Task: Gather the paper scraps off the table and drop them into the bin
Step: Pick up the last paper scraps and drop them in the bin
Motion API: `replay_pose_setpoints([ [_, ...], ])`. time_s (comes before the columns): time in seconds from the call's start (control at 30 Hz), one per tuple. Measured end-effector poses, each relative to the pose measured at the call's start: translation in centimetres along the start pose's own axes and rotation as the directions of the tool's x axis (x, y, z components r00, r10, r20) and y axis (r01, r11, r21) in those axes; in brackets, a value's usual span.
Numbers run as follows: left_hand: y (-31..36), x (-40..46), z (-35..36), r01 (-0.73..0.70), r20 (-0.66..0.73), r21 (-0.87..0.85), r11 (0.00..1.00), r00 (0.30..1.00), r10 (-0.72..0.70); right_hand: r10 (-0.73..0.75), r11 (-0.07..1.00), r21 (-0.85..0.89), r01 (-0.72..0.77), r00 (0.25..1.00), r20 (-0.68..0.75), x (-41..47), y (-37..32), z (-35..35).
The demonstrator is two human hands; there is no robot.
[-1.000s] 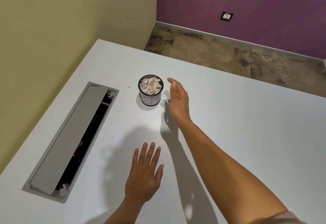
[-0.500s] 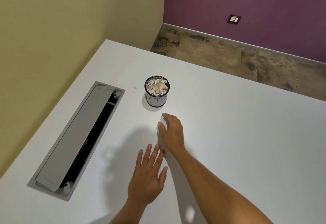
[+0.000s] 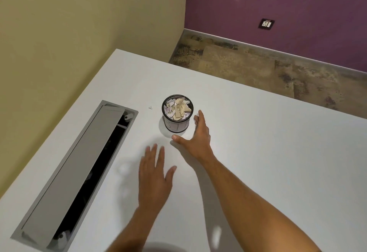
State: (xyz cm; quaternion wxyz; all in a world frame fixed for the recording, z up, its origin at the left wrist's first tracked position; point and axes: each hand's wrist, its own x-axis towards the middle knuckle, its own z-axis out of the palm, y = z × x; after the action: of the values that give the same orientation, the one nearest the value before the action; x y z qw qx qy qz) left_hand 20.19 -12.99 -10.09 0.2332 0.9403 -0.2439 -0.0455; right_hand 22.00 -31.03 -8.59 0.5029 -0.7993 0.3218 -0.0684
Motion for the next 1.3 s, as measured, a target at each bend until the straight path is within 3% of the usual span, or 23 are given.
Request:
replay_pose_setpoints([
  [0.17,-2.9,6.9,-0.8,0.012,0.057,0.102,0.995,0.998,-0.018,-0.064,0.995,-0.076,0.061,0.997,-0.038,1.0,0.2,0.3],
  [0.43,-5.3,14.5,-2.0,-0.158,0.297,0.008,0.987,0.943,0.149,-0.069,0.985,-0.165,0.056,0.995,-0.076,0.7,0.2,1.1],
  [0.6,-5.0,16.4,-2.4,-0.265,0.376,0.136,0.955,0.905,0.198,-0.057,0.981,-0.191,0.043,0.996,-0.069,0.8,0.3,1.2],
  [0.73,-5.0,14.7,-2.2,-0.307,0.327,0.041,0.951,0.903,0.277,-0.073,0.974,-0.218,0.057,0.995,-0.065,0.8,0.2,1.2],
  [0.9,-3.8,9.8,-1.5,-0.250,0.088,-0.177,0.952,0.959,0.268,-0.071,0.975,-0.214,0.056,0.996,-0.061,0.7,0.0,1.1],
  [1.03,-3.2,7.3,-1.1,-0.238,-0.050,-0.108,0.965,0.971,0.234,-0.075,0.977,-0.206,0.062,0.996,-0.056,0.6,0.0,1.1],
  [1.3,-2.6,6.5,-2.3,-0.138,-0.040,-0.072,0.988,0.990,0.135,-0.061,0.977,-0.208,0.042,0.994,-0.086,0.6,0.3,1.3],
])
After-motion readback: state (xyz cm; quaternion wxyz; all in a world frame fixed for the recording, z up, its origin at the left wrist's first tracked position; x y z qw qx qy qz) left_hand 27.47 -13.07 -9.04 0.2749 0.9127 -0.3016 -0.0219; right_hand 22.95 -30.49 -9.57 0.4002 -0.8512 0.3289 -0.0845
